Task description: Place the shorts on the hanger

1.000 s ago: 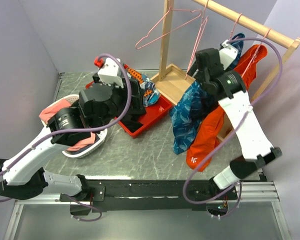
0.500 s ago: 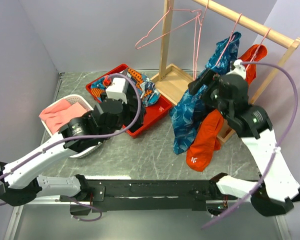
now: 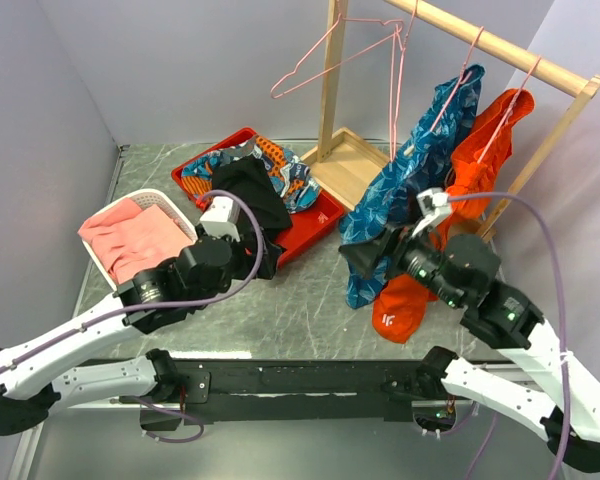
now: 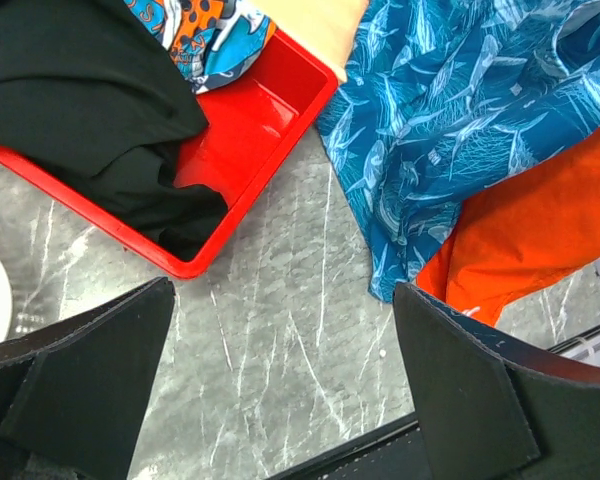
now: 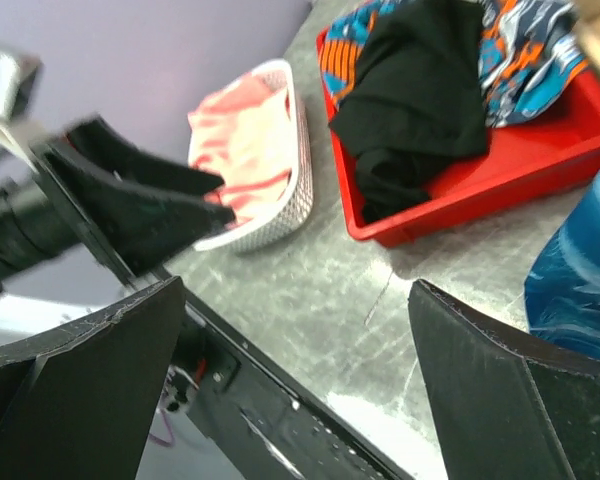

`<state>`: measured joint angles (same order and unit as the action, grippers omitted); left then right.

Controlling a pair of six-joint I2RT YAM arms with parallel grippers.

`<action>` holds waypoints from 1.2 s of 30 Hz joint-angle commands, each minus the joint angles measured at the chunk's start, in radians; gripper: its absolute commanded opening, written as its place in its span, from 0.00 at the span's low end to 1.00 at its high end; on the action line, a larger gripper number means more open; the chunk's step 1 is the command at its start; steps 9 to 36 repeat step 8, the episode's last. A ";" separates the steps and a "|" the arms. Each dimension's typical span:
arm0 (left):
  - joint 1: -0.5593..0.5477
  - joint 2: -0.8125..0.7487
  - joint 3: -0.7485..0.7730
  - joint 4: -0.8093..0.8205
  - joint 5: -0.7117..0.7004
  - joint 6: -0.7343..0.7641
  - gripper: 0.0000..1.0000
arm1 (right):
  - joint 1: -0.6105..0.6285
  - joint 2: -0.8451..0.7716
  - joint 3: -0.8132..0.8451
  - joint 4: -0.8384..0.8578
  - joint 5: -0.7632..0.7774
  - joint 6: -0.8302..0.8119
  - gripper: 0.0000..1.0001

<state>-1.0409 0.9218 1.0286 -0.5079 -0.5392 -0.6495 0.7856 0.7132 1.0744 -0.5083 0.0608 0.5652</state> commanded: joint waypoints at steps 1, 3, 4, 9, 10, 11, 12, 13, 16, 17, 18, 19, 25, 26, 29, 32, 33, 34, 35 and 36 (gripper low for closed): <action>0.004 -0.044 -0.038 0.085 -0.034 -0.041 0.96 | 0.058 -0.029 -0.091 0.160 0.030 -0.050 1.00; 0.004 -0.066 -0.053 0.094 -0.042 -0.041 0.96 | 0.066 -0.035 -0.117 0.171 0.033 -0.054 1.00; 0.004 -0.073 -0.058 0.103 -0.050 -0.041 0.96 | 0.067 -0.040 -0.122 0.178 0.033 -0.057 1.00; 0.004 -0.103 -0.076 0.134 -0.106 -0.027 0.96 | 0.067 -0.044 -0.125 0.180 0.050 -0.076 1.00; 0.004 -0.103 -0.076 0.134 -0.106 -0.027 0.96 | 0.067 -0.044 -0.125 0.180 0.050 -0.076 1.00; 0.004 -0.103 -0.076 0.134 -0.106 -0.027 0.96 | 0.067 -0.044 -0.125 0.180 0.050 -0.076 1.00; 0.004 -0.103 -0.076 0.134 -0.106 -0.027 0.96 | 0.067 -0.044 -0.125 0.180 0.050 -0.076 1.00; 0.004 -0.103 -0.076 0.134 -0.106 -0.027 0.96 | 0.067 -0.044 -0.125 0.180 0.050 -0.076 1.00; 0.004 -0.103 -0.076 0.134 -0.106 -0.027 0.96 | 0.067 -0.044 -0.125 0.180 0.050 -0.076 1.00; 0.004 -0.103 -0.076 0.134 -0.106 -0.027 0.96 | 0.067 -0.044 -0.125 0.180 0.050 -0.076 1.00; 0.004 -0.103 -0.076 0.134 -0.106 -0.027 0.96 | 0.067 -0.044 -0.125 0.180 0.050 -0.076 1.00; 0.004 -0.103 -0.076 0.134 -0.106 -0.027 0.96 | 0.067 -0.044 -0.125 0.180 0.050 -0.076 1.00; 0.004 -0.103 -0.076 0.134 -0.106 -0.027 0.96 | 0.067 -0.044 -0.125 0.180 0.050 -0.076 1.00; 0.004 -0.103 -0.076 0.134 -0.106 -0.027 0.96 | 0.067 -0.044 -0.125 0.180 0.050 -0.076 1.00; 0.004 -0.103 -0.076 0.134 -0.106 -0.027 0.96 | 0.067 -0.044 -0.125 0.180 0.050 -0.076 1.00; 0.004 -0.103 -0.076 0.134 -0.106 -0.027 0.96 | 0.067 -0.044 -0.125 0.180 0.050 -0.076 1.00; 0.004 -0.103 -0.076 0.134 -0.106 -0.027 0.96 | 0.067 -0.044 -0.125 0.180 0.050 -0.076 1.00; 0.004 -0.103 -0.076 0.134 -0.106 -0.027 0.96 | 0.067 -0.044 -0.125 0.180 0.050 -0.076 1.00; 0.004 -0.103 -0.076 0.134 -0.106 -0.027 0.96 | 0.067 -0.044 -0.125 0.180 0.050 -0.076 1.00; 0.004 -0.103 -0.076 0.134 -0.106 -0.027 0.96 | 0.067 -0.044 -0.125 0.180 0.050 -0.076 1.00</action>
